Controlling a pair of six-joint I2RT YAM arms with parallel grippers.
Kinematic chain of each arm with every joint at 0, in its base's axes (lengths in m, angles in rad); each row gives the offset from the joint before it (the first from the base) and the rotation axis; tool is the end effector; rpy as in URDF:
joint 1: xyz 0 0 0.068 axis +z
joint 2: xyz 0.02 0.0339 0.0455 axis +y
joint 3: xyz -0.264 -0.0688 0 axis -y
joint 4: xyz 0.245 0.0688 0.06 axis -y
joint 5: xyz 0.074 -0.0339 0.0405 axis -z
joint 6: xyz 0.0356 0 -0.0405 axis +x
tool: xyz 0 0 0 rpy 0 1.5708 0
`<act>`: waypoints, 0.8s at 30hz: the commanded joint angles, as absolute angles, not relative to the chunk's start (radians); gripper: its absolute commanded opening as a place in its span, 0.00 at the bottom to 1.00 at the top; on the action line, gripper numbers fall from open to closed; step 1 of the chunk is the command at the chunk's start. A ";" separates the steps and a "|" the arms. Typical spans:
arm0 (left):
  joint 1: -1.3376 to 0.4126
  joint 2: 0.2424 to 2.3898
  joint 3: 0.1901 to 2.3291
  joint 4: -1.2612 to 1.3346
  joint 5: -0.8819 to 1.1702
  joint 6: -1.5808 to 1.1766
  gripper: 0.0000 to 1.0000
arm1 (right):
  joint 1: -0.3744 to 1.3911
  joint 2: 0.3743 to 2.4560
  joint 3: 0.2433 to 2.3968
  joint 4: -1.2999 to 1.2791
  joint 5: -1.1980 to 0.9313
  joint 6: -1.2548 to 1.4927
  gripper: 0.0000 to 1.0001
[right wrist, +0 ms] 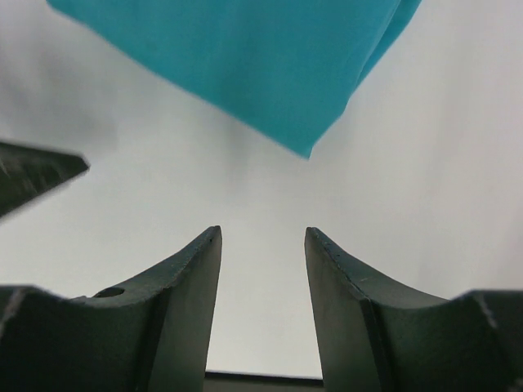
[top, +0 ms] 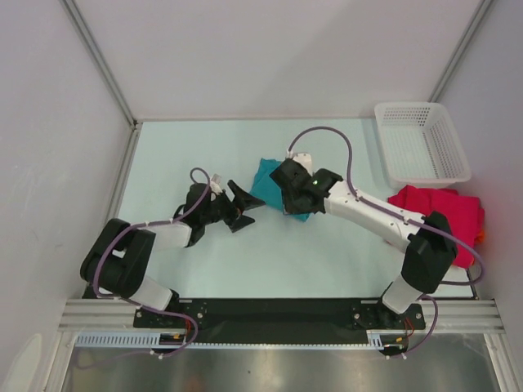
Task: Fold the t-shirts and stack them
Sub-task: Put the neatly folded tshirt into the corner of the board with the right arm
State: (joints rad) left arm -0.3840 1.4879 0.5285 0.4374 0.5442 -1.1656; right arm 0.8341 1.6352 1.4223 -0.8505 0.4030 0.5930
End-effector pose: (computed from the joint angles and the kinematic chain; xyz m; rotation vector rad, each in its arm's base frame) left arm 0.2513 -0.1214 0.1583 -0.5454 2.3209 -1.4217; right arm 0.2394 0.2432 0.2905 -0.1693 2.4995 0.0382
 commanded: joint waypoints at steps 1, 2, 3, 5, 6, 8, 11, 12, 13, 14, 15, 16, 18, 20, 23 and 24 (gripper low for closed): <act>-0.420 1.569 0.436 1.024 0.449 -1.537 1.00 | 0.938 1.504 1.407 -0.903 0.480 0.715 0.51; -0.429 1.572 0.424 1.052 0.410 -1.548 1.00 | 0.959 1.490 1.407 -0.937 0.494 0.724 0.51; -0.455 1.569 0.402 1.046 0.358 -1.561 1.00 | 0.983 1.474 1.407 -0.954 0.511 0.757 0.51; -0.491 1.562 0.390 1.013 0.226 -1.569 1.00 | 1.034 1.421 1.405 -1.005 0.551 0.791 0.51; -0.524 1.562 0.393 0.991 0.195 -1.583 1.00 | 1.048 1.401 1.407 -1.021 0.563 0.817 0.51; -0.558 1.569 0.403 0.939 0.119 -1.600 1.00 | 1.075 1.349 1.414 -1.075 0.589 0.841 0.51; -0.630 1.589 0.454 0.849 0.043 -1.626 0.99 | 1.091 1.283 1.443 -1.144 0.624 0.876 0.51; -0.641 1.595 0.486 0.826 0.025 -1.629 1.00 | 1.092 1.267 1.454 -1.155 0.633 0.883 0.51; -0.650 1.607 0.501 0.801 0.012 -1.631 1.00 | 1.094 1.249 1.457 -1.170 0.638 0.885 0.51; -0.664 1.614 0.520 0.757 0.002 -1.635 1.00 | 1.094 1.221 1.462 -1.175 0.643 0.887 0.51; -0.669 1.620 0.543 0.743 -0.026 -1.640 1.00 | 1.094 1.206 1.466 -1.184 0.647 0.885 0.51; -0.673 1.629 0.554 0.720 -0.034 -1.646 1.00 | 1.094 1.194 1.468 -1.189 0.650 0.887 0.51; -0.680 1.637 0.572 0.695 -0.054 -1.663 1.00 | 1.094 1.167 1.473 -1.209 0.664 0.884 0.51; -0.680 1.641 0.607 0.606 -0.067 -1.683 0.99 | 1.092 1.158 1.479 -1.224 0.673 0.885 0.52; -0.680 1.658 0.678 0.442 -0.083 -1.694 1.00 | 1.094 1.154 1.489 -1.250 0.678 0.882 0.53; -0.680 1.666 0.690 0.428 -0.087 -1.694 0.99 | 1.092 1.157 1.493 -1.255 0.680 0.877 0.54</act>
State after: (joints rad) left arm -0.6750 1.6405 0.6037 0.6067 -0.0231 -1.6436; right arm 1.0874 1.1606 1.4521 -1.2068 0.6258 0.8604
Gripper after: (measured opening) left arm 0.995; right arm 0.524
